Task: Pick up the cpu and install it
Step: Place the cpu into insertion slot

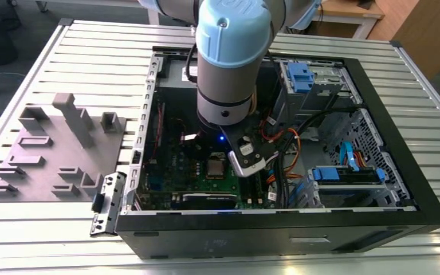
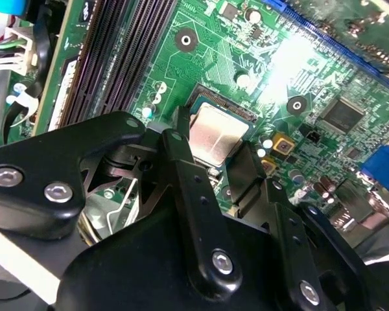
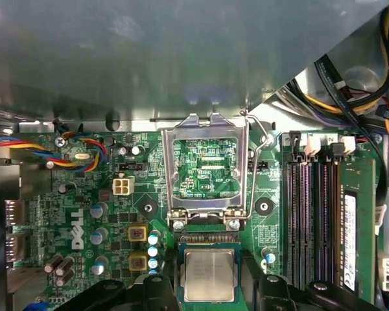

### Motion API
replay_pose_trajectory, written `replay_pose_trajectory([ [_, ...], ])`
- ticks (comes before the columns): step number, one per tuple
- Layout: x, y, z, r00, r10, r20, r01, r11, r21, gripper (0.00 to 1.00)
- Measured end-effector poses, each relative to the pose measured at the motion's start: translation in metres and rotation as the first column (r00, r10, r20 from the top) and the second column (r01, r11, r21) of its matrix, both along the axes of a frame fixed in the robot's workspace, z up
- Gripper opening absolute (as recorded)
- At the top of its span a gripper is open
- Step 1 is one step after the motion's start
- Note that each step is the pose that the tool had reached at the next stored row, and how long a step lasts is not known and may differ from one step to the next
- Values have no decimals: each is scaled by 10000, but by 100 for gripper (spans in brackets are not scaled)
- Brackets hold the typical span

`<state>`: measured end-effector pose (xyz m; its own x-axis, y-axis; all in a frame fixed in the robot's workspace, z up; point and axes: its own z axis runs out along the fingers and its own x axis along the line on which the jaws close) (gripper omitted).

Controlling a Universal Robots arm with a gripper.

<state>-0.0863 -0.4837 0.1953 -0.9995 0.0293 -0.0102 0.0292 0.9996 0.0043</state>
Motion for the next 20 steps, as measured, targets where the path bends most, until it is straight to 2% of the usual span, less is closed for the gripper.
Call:
replay_pose_trajectory([
  [3, 0, 0, -4, 10000, -1, 0, 1, 10000, -1, 47],
  [6, 0, 0, -47, 10000, 0, 19, 0, 10000, 0, 47],
  [9, 0, 0, -54, 10000, -1, 23, 1, 10000, -1, 47],
  [13, -5, -2, -89, 10000, -2, 58, 2, 10000, -18, 47],
  [20, -4, 1, -97, 10000, -1, 69, 1, 10000, -1, 47],
])
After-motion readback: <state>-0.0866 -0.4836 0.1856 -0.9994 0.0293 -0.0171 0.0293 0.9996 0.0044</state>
